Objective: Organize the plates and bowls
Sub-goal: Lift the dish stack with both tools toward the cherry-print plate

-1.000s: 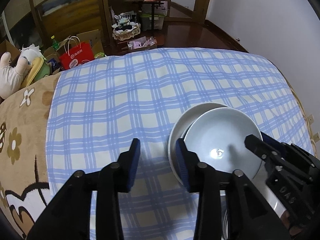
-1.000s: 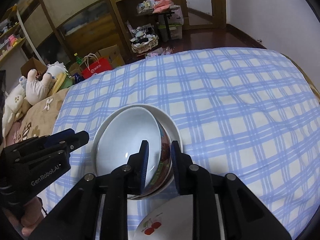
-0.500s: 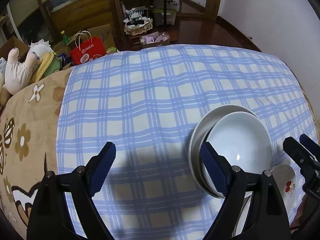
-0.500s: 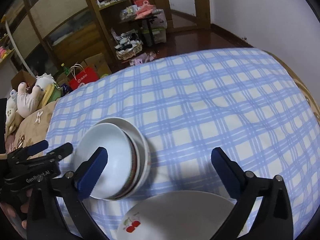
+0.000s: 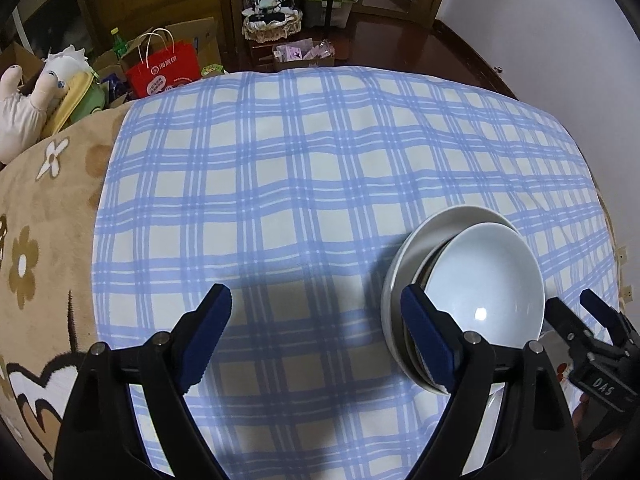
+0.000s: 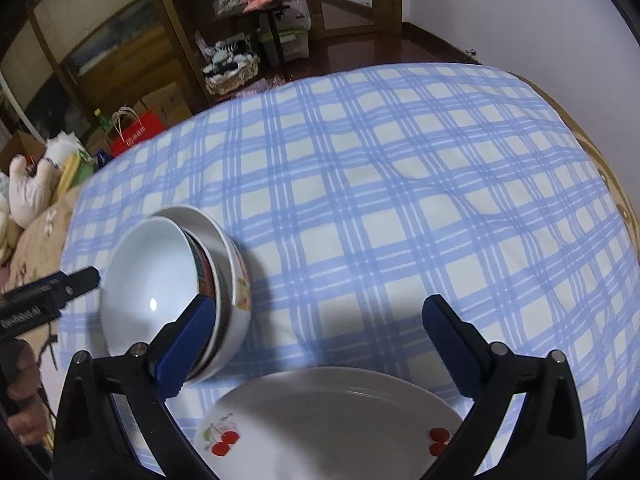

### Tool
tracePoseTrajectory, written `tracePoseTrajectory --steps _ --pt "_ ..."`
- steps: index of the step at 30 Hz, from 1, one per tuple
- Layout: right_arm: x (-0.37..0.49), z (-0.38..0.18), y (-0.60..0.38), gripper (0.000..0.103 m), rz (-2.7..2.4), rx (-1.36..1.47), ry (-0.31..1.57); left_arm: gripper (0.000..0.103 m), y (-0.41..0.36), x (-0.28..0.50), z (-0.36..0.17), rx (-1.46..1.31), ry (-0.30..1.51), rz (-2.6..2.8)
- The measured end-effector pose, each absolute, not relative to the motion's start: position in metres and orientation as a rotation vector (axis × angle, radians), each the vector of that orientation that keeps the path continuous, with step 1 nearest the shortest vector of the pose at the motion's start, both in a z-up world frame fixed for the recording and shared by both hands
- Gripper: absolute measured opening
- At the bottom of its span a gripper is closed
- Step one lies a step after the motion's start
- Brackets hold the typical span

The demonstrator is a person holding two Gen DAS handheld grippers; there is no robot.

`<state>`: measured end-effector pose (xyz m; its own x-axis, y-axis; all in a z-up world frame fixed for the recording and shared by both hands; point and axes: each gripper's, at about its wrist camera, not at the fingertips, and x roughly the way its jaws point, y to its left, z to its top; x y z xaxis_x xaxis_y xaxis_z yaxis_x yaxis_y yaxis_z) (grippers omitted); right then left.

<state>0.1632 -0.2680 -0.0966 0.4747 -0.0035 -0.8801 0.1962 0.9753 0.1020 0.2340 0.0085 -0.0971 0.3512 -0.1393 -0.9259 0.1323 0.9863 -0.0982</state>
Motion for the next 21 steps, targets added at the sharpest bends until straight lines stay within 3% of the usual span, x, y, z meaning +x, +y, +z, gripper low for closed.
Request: tracePoseTrajectory --steps 21 --pt "0.166 -0.111 -0.267 0.103 -0.131 0.238 1.131 0.086 0.004 0.240 -0.117 -0.024 1.265 -0.175"
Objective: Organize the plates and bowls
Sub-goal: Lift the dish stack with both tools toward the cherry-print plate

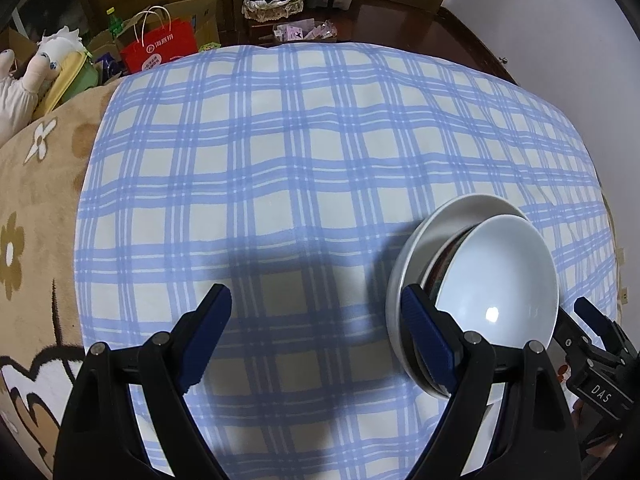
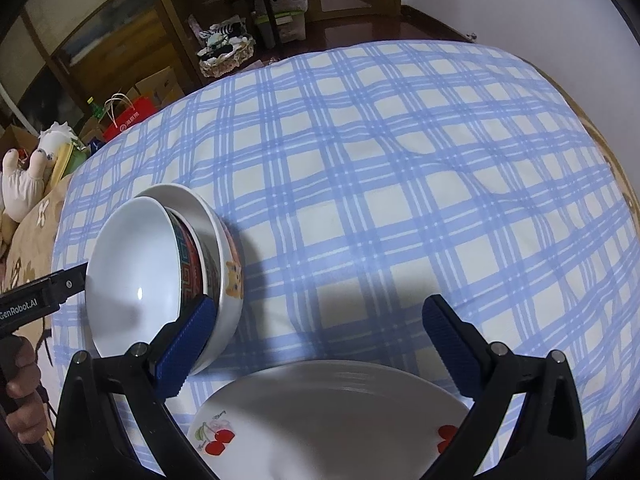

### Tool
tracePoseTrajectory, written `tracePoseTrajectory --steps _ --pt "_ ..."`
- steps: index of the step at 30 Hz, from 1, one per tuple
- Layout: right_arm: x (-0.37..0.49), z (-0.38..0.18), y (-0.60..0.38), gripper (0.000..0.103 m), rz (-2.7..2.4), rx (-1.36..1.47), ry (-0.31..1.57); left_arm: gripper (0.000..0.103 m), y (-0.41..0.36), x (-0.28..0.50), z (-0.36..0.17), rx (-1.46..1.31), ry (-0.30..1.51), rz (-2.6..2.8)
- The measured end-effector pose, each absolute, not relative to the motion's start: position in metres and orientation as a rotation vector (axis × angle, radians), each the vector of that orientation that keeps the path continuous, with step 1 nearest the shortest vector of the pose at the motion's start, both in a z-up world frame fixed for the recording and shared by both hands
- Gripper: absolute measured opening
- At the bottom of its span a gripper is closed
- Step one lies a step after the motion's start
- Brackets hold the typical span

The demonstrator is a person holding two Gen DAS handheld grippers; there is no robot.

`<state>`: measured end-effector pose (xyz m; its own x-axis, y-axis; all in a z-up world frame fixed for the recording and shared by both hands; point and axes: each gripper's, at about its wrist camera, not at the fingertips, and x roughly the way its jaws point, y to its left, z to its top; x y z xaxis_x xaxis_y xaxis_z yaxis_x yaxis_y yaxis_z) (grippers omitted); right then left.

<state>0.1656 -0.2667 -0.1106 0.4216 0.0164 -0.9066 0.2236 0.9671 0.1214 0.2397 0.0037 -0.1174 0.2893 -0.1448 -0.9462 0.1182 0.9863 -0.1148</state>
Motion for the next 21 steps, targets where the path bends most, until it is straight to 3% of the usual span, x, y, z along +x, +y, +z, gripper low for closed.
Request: tracePoseTrajectory --steps 11,15,21 --pt "0.167 -0.111 -0.266 0.103 -0.144 0.249 1.135 0.083 -0.005 0.240 -0.113 0.039 1.211 -0.190" --pt "0.167 -0.111 -0.264 0.103 -0.150 0.242 1.129 0.064 -0.012 0.232 -0.107 0.081 1.184 -0.233" --pt "0.167 -0.113 -0.263 0.102 -0.138 0.263 1.139 0.047 -0.015 0.229 -0.108 0.089 1.205 -0.269"
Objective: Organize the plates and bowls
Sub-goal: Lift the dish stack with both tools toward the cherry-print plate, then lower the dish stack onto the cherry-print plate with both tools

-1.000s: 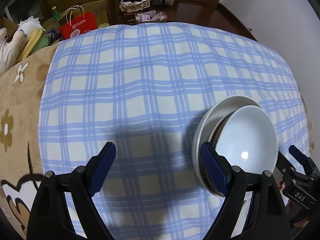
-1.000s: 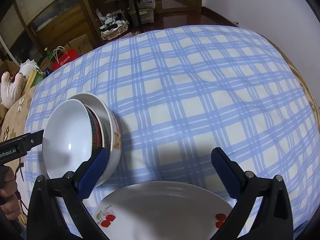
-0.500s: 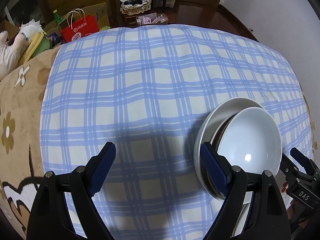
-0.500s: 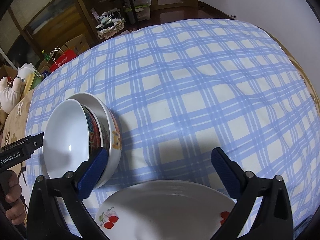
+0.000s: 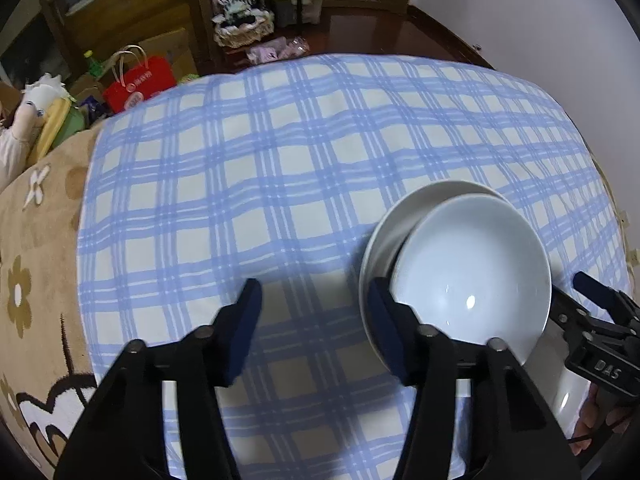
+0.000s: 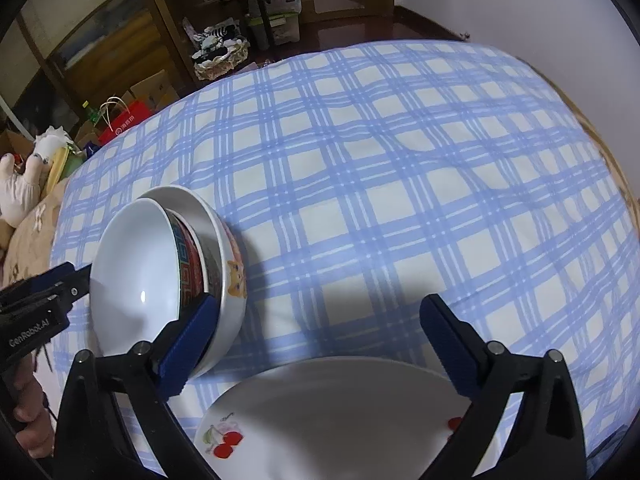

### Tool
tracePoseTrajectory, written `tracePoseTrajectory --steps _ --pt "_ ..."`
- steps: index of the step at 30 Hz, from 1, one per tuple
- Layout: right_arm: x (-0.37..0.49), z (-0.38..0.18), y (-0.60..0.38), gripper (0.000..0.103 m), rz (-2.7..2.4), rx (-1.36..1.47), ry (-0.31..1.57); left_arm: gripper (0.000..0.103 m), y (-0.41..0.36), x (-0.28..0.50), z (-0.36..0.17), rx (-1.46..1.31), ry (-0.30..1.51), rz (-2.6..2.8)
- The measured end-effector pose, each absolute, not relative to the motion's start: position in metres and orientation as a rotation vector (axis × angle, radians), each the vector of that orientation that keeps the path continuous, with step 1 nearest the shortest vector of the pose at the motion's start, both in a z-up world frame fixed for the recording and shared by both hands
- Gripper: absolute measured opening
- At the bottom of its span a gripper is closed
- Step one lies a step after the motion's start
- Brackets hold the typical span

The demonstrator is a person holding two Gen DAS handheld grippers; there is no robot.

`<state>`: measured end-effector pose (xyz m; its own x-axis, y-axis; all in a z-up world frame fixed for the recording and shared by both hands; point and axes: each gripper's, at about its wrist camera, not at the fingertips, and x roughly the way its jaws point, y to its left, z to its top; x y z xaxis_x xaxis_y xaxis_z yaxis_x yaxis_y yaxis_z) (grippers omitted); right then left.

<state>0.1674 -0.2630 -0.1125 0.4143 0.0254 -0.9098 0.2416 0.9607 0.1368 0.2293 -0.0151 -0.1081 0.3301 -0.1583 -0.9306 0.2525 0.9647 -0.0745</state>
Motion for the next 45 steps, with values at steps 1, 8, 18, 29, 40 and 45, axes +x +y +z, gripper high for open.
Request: tracePoseTrajectory --steps 1,8,18,29,40,45 --pt "0.169 -0.114 -0.261 0.096 -0.131 0.259 1.150 0.046 -0.015 0.229 -0.109 0.090 1.206 -0.271" --pt "0.168 -0.112 -0.255 0.077 -0.107 0.282 1.135 0.028 -0.014 0.229 -0.109 0.040 1.210 -0.330" --pt "0.168 -0.112 -0.249 0.056 -0.084 0.328 1.130 0.006 -0.007 0.234 -0.111 -0.048 1.222 -0.415" --pt "0.170 -0.113 -0.245 0.033 -0.064 0.350 1.124 0.003 -0.013 0.231 -0.111 -0.062 1.229 -0.440" --pt "0.170 -0.116 -0.250 0.019 -0.019 0.426 1.138 0.003 -0.007 0.233 -0.112 -0.095 1.245 -0.439" --pt "0.170 -0.118 -0.251 0.012 -0.010 0.475 1.135 0.003 -0.007 0.232 -0.112 -0.096 1.240 -0.442"
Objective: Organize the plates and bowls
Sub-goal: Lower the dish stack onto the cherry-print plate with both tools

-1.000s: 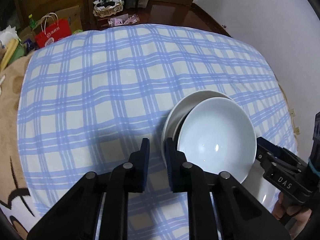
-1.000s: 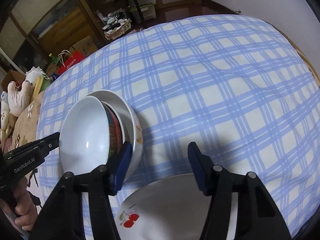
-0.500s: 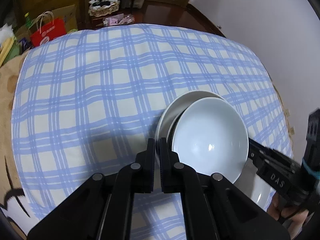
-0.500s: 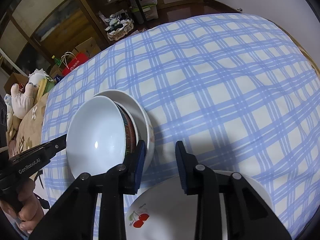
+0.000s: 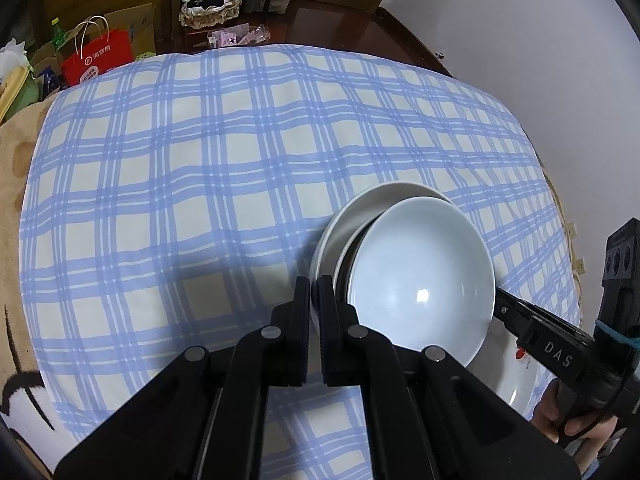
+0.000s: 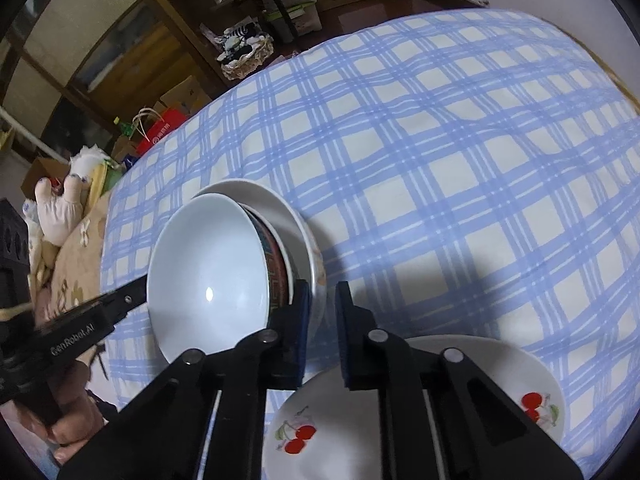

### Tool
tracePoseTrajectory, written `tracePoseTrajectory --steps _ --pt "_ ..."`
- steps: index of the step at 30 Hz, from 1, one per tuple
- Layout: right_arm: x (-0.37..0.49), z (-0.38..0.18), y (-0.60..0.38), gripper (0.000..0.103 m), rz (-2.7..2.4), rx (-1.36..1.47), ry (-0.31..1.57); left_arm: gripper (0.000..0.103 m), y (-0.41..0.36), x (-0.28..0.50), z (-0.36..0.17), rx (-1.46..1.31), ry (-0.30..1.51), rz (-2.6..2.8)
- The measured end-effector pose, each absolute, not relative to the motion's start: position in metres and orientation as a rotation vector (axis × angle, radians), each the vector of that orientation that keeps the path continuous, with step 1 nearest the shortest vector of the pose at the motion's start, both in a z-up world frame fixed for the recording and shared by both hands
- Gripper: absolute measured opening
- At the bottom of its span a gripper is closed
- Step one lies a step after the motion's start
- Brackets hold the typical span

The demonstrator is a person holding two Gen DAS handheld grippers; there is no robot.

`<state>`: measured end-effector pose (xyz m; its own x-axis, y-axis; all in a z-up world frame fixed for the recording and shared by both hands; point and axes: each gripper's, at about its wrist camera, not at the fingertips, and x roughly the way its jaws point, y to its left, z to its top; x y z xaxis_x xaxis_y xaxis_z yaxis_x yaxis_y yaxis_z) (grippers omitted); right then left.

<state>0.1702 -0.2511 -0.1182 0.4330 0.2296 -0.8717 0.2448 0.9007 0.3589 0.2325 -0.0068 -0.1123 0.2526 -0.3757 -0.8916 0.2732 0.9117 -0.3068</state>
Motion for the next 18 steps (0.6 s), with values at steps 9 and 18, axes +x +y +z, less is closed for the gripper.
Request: tracePoseTrajectory --steps 9,18 --pt "0.1721 -0.1209 -0.2570 0.010 -0.020 0.569 1.135 0.003 -0.0058 0.2338 -0.1119 -0.107 1.233 -0.440" --pt "0.1738 -0.1171 -0.2505 0.010 -0.057 0.551 1.142 0.003 -0.0005 0.2385 -0.1154 -0.148 1.250 -0.433"
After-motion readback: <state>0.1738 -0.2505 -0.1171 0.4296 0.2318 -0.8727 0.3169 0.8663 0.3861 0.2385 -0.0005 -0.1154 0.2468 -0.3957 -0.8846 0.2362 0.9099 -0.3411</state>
